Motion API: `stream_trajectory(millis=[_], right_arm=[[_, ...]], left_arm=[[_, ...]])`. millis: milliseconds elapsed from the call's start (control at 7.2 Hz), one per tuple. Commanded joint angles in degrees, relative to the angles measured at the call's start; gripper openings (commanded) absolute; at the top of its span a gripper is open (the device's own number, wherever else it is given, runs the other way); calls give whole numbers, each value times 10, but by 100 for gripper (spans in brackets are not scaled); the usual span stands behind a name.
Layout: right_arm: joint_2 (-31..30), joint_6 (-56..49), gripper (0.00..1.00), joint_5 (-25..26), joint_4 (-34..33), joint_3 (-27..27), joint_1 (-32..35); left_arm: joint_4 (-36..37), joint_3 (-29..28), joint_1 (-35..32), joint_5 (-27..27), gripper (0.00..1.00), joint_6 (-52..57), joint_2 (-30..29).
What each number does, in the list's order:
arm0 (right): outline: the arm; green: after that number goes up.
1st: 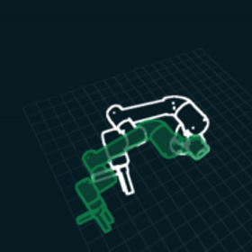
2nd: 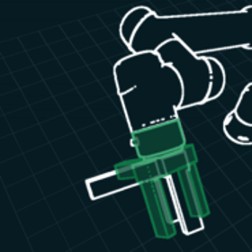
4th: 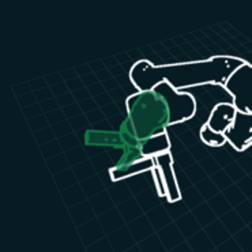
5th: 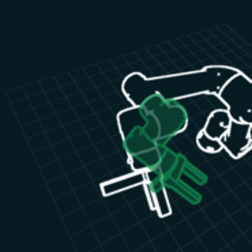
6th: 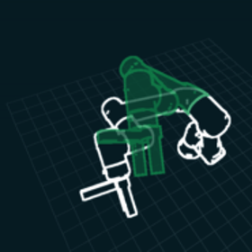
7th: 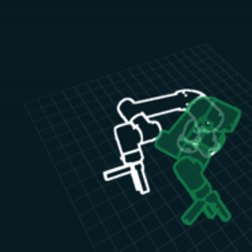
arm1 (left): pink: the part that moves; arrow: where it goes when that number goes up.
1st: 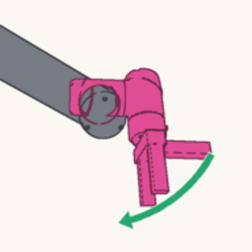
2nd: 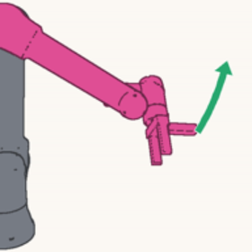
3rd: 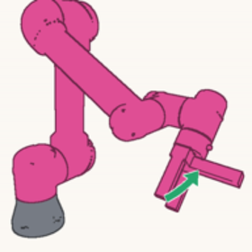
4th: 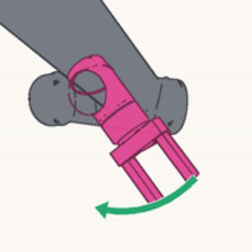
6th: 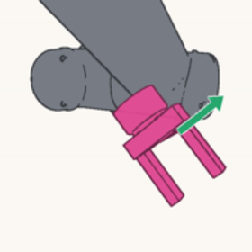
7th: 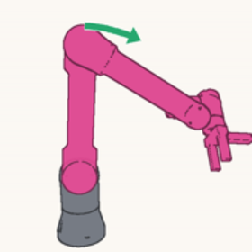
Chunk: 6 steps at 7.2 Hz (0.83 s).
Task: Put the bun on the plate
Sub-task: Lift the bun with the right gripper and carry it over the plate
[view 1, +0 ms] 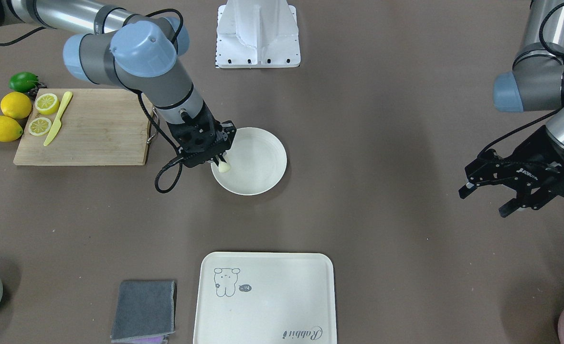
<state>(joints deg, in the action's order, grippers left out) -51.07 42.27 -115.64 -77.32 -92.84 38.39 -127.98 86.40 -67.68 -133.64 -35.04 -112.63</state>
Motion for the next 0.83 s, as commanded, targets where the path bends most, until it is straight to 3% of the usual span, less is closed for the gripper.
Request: stream_trajectory(millis=[0,139,278,417,694], right_arm=[[6,0,0,47,38,30,-46],[15,0,3,50,46,44,-58],[15,0,73,52,49,45,-69],[16,0,100,53,49,44,-75],[12,0,100,53,49,41,-75]], left_arm=[[-1,0,0,2,97,-4,2],[1,0,0,0,97,-5,0],[5,1,0,0,97,-6,-2],[5,-1,0,0,97,-6,-1],[5,-1,0,0,97,-7,-1]])
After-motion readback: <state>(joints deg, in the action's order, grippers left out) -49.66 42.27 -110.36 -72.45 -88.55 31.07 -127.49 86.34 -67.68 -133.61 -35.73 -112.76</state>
